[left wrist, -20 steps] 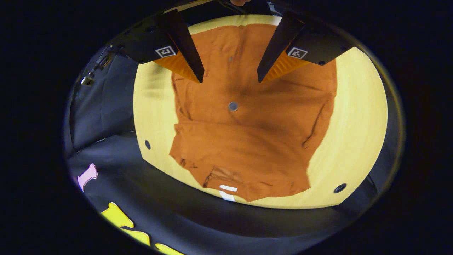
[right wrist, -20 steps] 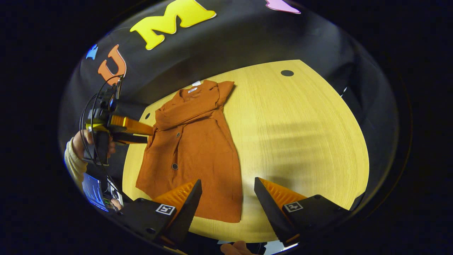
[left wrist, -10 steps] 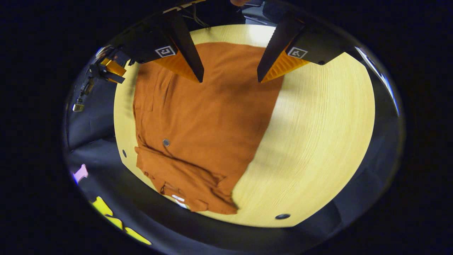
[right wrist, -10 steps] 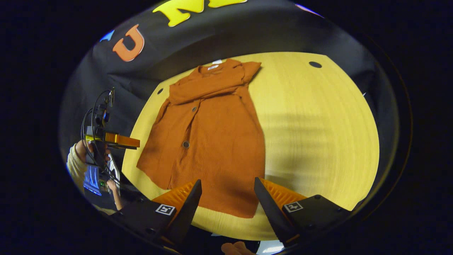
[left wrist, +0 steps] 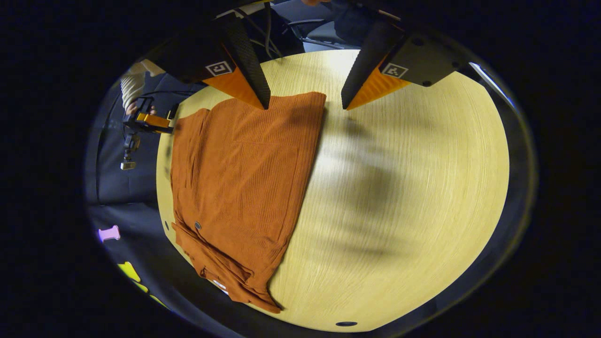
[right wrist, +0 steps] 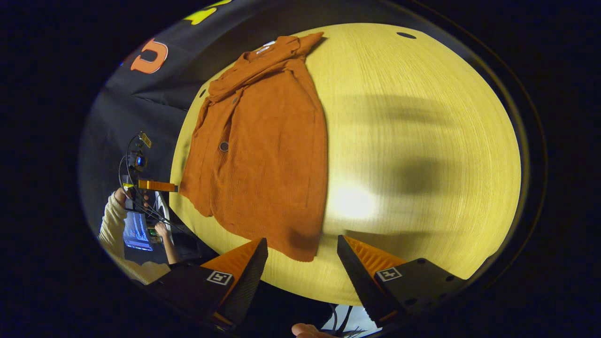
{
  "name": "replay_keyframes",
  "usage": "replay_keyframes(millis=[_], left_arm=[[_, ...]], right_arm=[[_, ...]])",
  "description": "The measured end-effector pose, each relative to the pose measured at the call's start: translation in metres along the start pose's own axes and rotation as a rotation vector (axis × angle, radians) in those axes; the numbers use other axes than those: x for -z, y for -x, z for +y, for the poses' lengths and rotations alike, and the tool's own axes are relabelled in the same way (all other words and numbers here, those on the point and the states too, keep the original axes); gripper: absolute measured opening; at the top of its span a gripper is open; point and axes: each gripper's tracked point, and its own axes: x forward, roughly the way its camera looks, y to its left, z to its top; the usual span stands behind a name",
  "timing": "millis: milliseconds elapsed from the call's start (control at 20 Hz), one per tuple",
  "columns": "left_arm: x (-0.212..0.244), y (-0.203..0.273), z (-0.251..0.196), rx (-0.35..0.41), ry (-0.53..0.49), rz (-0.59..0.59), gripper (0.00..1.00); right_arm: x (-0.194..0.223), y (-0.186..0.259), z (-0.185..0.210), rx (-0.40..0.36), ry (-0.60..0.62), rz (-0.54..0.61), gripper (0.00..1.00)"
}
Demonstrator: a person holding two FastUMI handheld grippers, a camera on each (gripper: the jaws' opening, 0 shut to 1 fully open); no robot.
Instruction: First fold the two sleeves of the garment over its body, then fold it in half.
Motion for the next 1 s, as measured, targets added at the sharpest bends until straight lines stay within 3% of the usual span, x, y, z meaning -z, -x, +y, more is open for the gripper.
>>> replay_keyframes(millis=[50,150,350,450,500,600,700,750,800,950,1000], left_arm=[[0.0,-0.004,-0.003,0.034,-0.002,0.008,0.99],[0.001,-0.006,-0.012,0.107,-0.011,0.029,0.99],[0.007,-0.013,-0.012,0.148,-0.08,0.081,0.99],[0.006,-0.014,-0.008,0.159,-0.116,0.102,0.99],[0.009,-0.014,-0.004,0.171,-0.115,0.105,0.93],[0.004,-0.015,-0.008,0.183,-0.086,0.112,0.92],[0.004,-0.016,-0.004,0.162,-0.089,0.125,0.91],[0.004,-0.017,-0.002,0.144,-0.084,0.131,0.96],[0.005,-0.018,-0.002,0.121,-0.081,0.139,0.82],[0.005,-0.023,0.005,0.026,-0.121,0.143,0.8],[0.008,-0.022,0.007,-0.005,-0.126,0.15,0.75]], right_arm=[[0.005,-0.001,-0.005,-0.011,-0.016,0.025,0.89],[0.011,-0.003,-0.005,-0.077,-0.044,0.061,0.95],[0.004,-0.011,0.003,-0.159,-0.128,0.079,0.94],[0.002,-0.017,0.013,-0.195,-0.159,0.093,0.89],[0.003,-0.02,0.019,-0.209,-0.168,0.103,0.89],[0.004,-0.026,0.027,-0.218,-0.143,0.119,0.87],[-0.002,-0.033,0.033,-0.222,-0.143,0.118,0.82],[-0.003,-0.035,0.034,-0.224,-0.147,0.119,0.78],[-0.002,-0.038,0.032,-0.209,-0.144,0.124,0.74],[0.0,-0.039,0.03,-0.194,-0.108,0.137,0.61],[-0.001,-0.041,0.03,-0.192,-0.108,0.139,0.61]])
